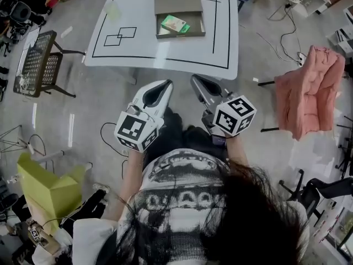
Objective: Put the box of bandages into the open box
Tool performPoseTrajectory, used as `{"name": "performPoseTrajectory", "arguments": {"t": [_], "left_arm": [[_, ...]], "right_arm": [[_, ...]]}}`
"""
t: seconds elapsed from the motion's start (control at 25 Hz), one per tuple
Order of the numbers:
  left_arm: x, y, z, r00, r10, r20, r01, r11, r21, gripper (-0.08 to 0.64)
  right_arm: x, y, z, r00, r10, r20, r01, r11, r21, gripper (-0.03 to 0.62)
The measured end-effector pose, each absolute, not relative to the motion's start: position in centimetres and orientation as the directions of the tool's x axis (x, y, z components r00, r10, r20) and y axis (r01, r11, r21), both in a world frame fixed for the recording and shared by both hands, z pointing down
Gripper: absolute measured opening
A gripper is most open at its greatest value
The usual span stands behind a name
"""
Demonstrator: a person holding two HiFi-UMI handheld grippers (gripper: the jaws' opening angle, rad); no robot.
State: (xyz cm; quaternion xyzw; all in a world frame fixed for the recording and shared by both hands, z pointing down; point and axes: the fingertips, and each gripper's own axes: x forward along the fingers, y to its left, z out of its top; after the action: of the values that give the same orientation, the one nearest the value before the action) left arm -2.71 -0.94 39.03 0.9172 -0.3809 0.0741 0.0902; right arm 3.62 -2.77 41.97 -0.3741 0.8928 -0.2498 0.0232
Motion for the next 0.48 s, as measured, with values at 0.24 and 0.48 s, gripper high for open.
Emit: {"name": "performPoseTrajectory", "arguments": {"t": [0.24, 0.48], "left_arm": [[-1.3, 1.8, 39.5, 0.699, -0.683, 0.214, -0.711, -0.695, 0.106, 0.000], [-0.8, 3.7, 39.4, 0.695, -0.688, 0.207, -0.714, -0.693, 0.094, 0.000]], "right_arm": [[4.9, 0.2, 42.1, -0.716, -0.684, 0.139, -0.668, 0.616, -0.417, -0.006], [5.1, 2.3, 42.1, -0.725, -0.674, 0.143, -0.670, 0.640, -0.376, -0.006]]}}
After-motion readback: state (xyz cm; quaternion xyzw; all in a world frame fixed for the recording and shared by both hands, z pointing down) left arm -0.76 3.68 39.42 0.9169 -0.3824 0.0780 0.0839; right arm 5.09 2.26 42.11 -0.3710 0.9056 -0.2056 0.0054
